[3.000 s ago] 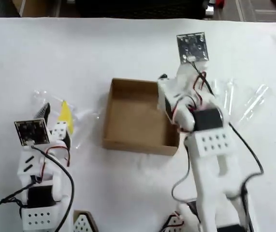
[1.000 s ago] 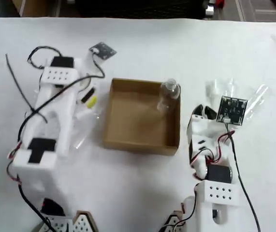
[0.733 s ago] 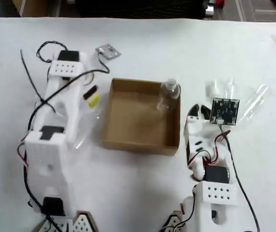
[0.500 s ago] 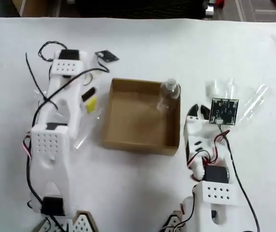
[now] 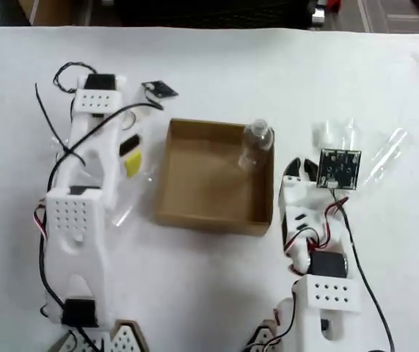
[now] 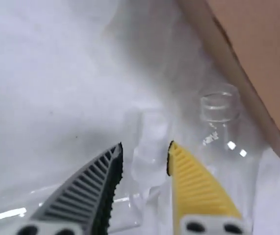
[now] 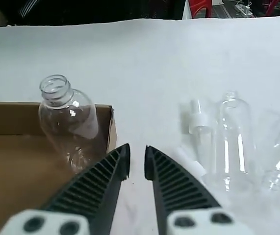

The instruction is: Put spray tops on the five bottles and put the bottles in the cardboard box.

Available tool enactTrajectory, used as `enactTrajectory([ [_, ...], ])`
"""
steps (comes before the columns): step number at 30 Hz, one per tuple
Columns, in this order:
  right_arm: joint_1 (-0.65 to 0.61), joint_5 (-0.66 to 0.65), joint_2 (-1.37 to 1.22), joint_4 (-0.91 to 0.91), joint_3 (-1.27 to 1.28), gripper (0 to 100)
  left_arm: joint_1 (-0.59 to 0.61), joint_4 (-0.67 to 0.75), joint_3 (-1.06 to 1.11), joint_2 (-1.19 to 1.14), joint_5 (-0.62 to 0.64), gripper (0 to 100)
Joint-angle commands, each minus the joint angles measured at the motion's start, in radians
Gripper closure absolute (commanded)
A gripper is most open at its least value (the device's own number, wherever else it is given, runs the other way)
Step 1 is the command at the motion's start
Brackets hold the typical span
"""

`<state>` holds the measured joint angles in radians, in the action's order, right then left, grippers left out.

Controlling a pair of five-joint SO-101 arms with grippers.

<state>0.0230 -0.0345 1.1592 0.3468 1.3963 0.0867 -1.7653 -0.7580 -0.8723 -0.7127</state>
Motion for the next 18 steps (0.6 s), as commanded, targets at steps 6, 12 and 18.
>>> enactTrajectory([
  [6, -0.008, -0.015, 0.008, -0.021, -0.008, 96.0, 0.001, 0.005, -0.014, -0.008, -0.008, 85],
  [12, -0.008, -0.015, 0.008, -0.019, -0.008, 96.0, -0.013, 0.044, -0.017, -0.094, -0.011, 85],
  [18, -0.007, -0.015, 0.008, -0.021, -0.006, 96.0, -0.019, 0.035, -0.037, -0.102, -0.012, 93],
])
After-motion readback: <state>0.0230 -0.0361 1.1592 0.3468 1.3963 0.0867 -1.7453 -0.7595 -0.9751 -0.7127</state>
